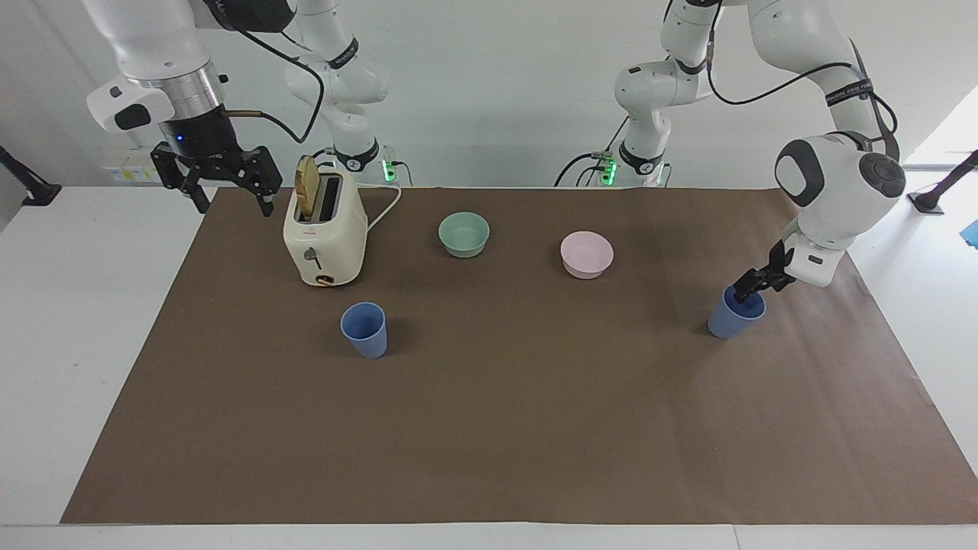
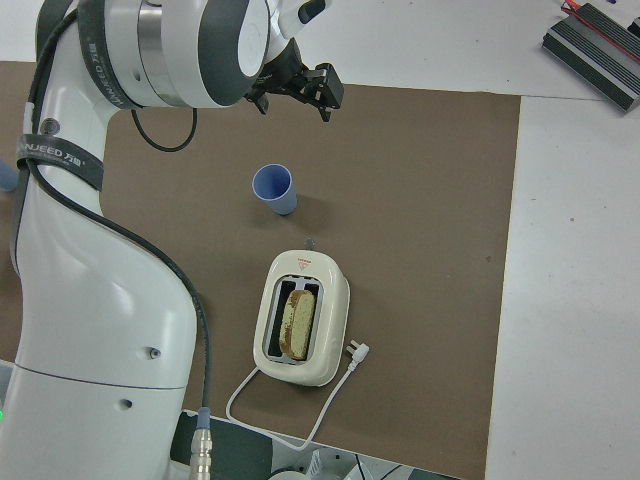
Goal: Stack blue cups with both arms
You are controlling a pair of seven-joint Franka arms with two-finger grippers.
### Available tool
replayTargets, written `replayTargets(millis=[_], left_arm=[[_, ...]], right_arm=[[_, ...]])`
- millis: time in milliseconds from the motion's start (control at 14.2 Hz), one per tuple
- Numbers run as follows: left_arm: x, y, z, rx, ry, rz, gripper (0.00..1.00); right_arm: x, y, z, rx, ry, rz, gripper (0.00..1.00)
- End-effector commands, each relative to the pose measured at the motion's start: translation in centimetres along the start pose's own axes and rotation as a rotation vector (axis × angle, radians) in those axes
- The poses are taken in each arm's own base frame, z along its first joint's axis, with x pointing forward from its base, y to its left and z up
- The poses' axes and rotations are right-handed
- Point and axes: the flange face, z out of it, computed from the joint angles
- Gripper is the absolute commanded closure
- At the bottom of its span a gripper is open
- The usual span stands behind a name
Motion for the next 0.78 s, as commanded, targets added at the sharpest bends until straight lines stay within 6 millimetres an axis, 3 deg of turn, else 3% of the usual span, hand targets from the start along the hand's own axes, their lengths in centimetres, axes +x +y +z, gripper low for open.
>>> replayTargets(millis=[0,70,282,423,634,705], left_arm=[[-0.5,0.2,0.7,-0.013,0.016,-0.01,0.74],[-0.4,0.2,0.7,-0.013,0.014,-0.006,1.0],[0.1,0.6,0.1,-0.027,0.023,-0.005,1.0],[1.5,1.8,-1.0,-0.05,0.041,0.001,1.0],[2.2,3.0,-6.9,-0.059,0.052,0.016,1.0],[1.8,4.6,-9.2,-0.062,0.058,0.034,1.0]], right_arm=[[-0.7,0.3,-0.1,0.019,0.005,-0.008,0.0],[-0.7,0.3,-0.1,0.019,0.005,-0.009,0.0],[-0.7,0.3,-0.1,0.019,0.005,-0.009,0.0],[-0.7,0.3,-0.1,0.019,0.005,-0.009,0.0],[-0.7,0.3,-0.1,0.019,0.005,-0.009,0.0],[-0.7,0.3,-0.1,0.019,0.005,-0.009,0.0]])
